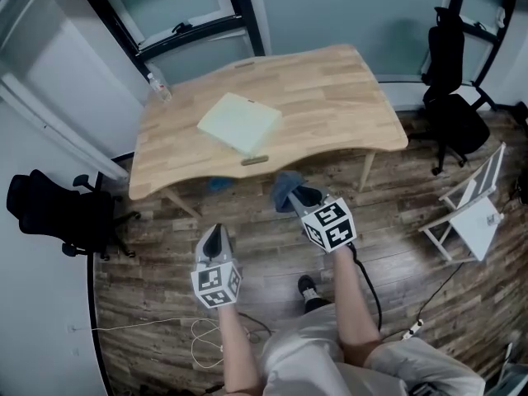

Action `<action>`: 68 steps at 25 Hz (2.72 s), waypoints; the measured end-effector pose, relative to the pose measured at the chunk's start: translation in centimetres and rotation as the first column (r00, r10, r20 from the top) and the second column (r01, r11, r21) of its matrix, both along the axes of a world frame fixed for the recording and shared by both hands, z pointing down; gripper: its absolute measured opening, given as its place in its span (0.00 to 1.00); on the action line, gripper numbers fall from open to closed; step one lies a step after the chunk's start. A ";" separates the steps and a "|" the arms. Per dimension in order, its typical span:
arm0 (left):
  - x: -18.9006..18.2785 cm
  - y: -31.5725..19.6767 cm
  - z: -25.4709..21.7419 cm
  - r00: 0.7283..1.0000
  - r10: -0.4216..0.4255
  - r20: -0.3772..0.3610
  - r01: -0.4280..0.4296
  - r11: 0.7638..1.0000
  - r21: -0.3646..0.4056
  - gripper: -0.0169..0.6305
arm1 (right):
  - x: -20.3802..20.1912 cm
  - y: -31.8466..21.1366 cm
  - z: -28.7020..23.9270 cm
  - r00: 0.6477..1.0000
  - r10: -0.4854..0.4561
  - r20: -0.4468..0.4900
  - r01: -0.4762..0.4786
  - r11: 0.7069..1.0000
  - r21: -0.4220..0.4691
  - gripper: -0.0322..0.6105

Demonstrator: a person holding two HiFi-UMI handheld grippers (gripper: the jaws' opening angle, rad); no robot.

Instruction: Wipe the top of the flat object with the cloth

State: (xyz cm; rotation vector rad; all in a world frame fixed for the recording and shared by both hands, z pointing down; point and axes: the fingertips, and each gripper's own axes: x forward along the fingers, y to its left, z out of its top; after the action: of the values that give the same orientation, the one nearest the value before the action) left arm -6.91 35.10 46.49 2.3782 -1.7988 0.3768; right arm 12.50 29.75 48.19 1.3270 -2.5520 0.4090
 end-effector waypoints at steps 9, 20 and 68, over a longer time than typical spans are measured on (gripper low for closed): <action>-0.5 -1.4 1.0 1.000 -0.025 0.004 0.025 1.000 -0.004 0.04 | 0.7 -3.3 1.0 1.000 -0.008 -0.014 0.007 1.000 -0.015 0.13; -5.1 -4.5 1.7 0.994 -0.102 -0.045 0.102 0.995 0.001 0.04 | -2.5 -7.0 1.9 0.995 -0.072 -0.072 0.071 0.997 -0.027 0.13; -5.7 -47.7 11.7 0.954 0.105 -0.280 -0.174 0.957 -0.233 0.04 | -11.9 -43.9 4.3 0.981 0.052 -0.188 -0.061 0.997 -0.044 0.13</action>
State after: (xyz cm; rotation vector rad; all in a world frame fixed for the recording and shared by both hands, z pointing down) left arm -12.59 -12.61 58.23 2.2566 -1.3796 0.2710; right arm 0.61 -14.20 52.47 1.3544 -2.3413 0.3393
